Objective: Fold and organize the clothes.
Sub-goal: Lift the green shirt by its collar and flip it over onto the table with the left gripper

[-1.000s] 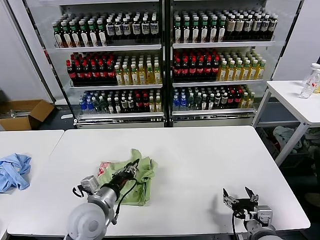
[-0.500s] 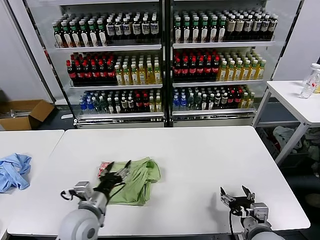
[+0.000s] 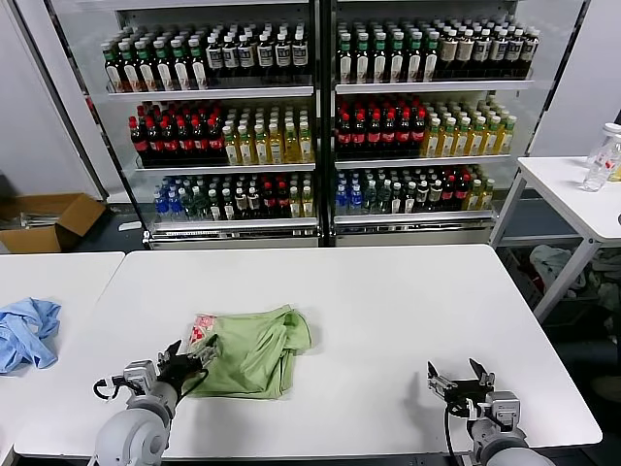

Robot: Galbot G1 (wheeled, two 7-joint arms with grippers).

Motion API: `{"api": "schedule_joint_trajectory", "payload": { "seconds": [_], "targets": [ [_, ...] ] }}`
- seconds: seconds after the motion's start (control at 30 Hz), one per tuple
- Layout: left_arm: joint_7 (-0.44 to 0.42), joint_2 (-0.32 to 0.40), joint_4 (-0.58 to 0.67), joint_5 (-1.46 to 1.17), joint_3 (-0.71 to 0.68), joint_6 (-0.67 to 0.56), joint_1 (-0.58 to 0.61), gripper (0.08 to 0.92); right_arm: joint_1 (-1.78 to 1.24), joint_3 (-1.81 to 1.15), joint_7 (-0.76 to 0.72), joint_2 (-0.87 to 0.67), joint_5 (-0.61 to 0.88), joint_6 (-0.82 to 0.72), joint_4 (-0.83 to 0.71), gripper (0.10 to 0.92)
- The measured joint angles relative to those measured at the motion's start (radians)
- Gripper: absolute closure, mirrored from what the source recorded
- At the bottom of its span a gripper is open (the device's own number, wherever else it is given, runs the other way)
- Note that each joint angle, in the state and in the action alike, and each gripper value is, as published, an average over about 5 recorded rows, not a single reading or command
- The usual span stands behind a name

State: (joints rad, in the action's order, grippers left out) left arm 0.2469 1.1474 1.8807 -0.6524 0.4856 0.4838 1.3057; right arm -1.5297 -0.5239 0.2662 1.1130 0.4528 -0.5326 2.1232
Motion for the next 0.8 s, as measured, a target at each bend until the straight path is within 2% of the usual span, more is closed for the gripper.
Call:
{"api": "schedule_joint_trajectory", "payload": {
  "seconds": [0.37,0.67,0.8],
  "targets": [
    [-0.051,-0.023,-0.062,-0.127,0.05,0.052,-0.019,0.568,-0.015,-0.019,0.0,0.007,0.0,0.0,0.015,0.203],
    [-0.089,-0.015,-0.081,-0.323,0.101,0.075,-0.018,0.827,-0.027,-0.031,0.002,0.004,0.0,0.0,0.03,0.203],
    [-0.09,-0.017,-0.086,-0.413,0.137,0.084,-0.023,0.9,-0.032,-0.034,0.002,0.005,0.002,0.0,0.038,0.203]
  ]
}}
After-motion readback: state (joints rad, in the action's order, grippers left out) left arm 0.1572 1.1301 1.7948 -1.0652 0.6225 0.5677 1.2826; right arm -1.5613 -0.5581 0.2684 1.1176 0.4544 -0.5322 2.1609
